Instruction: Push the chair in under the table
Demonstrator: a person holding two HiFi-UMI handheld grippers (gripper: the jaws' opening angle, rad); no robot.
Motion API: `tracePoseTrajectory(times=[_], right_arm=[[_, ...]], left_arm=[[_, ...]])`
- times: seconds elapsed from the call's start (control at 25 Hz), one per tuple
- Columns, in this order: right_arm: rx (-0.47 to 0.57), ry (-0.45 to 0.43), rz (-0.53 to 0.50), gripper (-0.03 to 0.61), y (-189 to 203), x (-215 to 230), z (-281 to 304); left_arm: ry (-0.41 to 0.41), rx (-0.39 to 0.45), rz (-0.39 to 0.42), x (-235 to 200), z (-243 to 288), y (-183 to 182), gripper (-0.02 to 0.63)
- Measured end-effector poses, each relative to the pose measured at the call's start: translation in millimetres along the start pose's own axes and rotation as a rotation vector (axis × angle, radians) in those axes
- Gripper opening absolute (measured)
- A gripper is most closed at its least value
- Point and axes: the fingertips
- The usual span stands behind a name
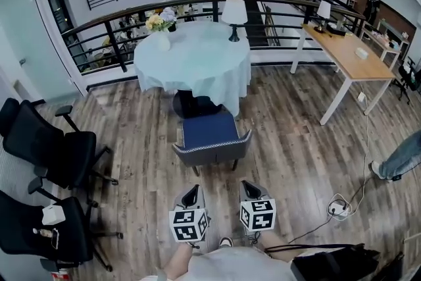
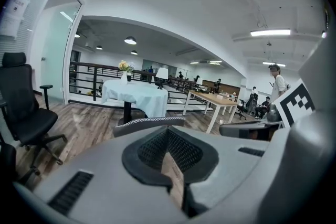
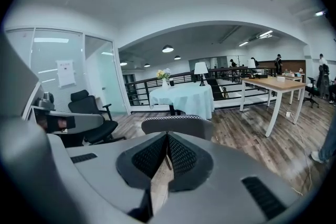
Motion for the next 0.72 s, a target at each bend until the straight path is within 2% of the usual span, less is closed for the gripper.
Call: tracePoseTrajectory(times=[0.72], right_arm=[[-0.033, -0.043, -0.013, 0.018, -13, 12, 29]], left_arm=[[-0.040, -0.021, -0.018, -5, 27, -3, 0.005]])
Point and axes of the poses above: the fingertips, and each gripper's own axes: z forward along the fingers, x to its right, y out of its underside, and after that the axes turned 11 degrees about z, right-handed
